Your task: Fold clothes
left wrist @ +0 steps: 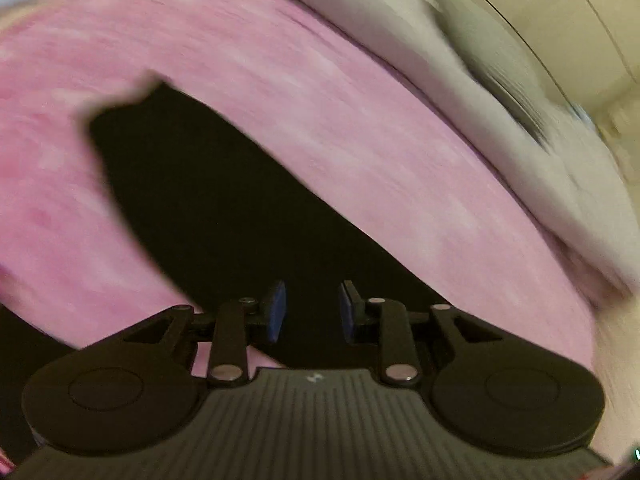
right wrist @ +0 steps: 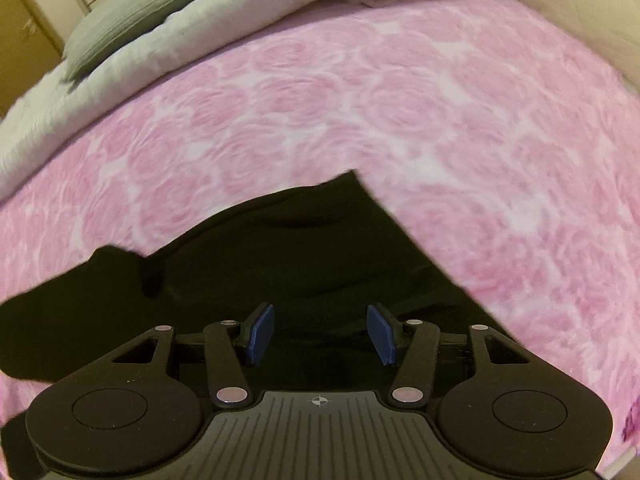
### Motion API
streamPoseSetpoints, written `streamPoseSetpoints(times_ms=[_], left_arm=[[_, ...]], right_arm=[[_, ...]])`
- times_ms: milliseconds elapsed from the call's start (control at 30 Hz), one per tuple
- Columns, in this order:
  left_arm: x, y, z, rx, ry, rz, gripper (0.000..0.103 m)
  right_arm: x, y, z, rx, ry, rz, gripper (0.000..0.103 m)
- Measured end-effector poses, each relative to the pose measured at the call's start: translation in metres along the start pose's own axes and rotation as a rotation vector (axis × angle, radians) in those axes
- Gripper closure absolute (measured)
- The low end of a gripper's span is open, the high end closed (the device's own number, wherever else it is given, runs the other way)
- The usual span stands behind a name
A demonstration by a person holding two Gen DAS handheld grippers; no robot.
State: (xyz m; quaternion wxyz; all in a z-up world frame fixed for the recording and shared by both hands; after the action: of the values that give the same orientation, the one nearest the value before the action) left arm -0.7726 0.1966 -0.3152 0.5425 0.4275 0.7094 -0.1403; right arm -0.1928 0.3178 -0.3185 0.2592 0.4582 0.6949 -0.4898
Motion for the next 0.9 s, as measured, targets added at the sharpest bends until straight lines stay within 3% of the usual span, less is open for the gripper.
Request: streamPoseSetpoints(times_ms=[233, 333, 467, 667, 900], left_arm=[[0.022, 0.172, 0.107, 0.147, -0.106, 0.146, 0.079], [0.031, 0.226, 0.138, 0.202, -0.13, 0.163, 0.079], [0.032, 0.261, 0.146, 0.232, -0.107, 0.157, 0.079], [0.04, 0.282, 0.135, 0.275, -0.106, 0.131, 0.079], [0.053, 0.295, 0.131, 0.32, -0.129, 0.101, 0.079]], right_arm=[[-0.013, 0.064, -0.034, -0.023, -0.046, -0.172, 0.05], [-0.001, 0.084, -0.044, -0.003, -0.072, -0.25, 0.05], [0.018, 0.109, -0.056, 0.037, -0.106, -0.36, 0.05], [0.046, 0.147, -0.076, 0.096, -0.158, -0.524, 0.05], [0.09, 0.149, -0.087, 0.158, -0.205, -0.671, 0.05]])
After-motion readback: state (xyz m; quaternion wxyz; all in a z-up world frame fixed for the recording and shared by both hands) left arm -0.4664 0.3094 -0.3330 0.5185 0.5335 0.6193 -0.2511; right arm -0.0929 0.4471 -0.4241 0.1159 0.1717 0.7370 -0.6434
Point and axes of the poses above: each gripper's, at about its wrist camera, not at the fingertips, and x roughly the way its jaws point, y to its right, z to its underside, the point moved 4 cm from there along x, roughly the way its jaws point, and after that the axes turned 13 degrees about -z, right-handed, at the moved point
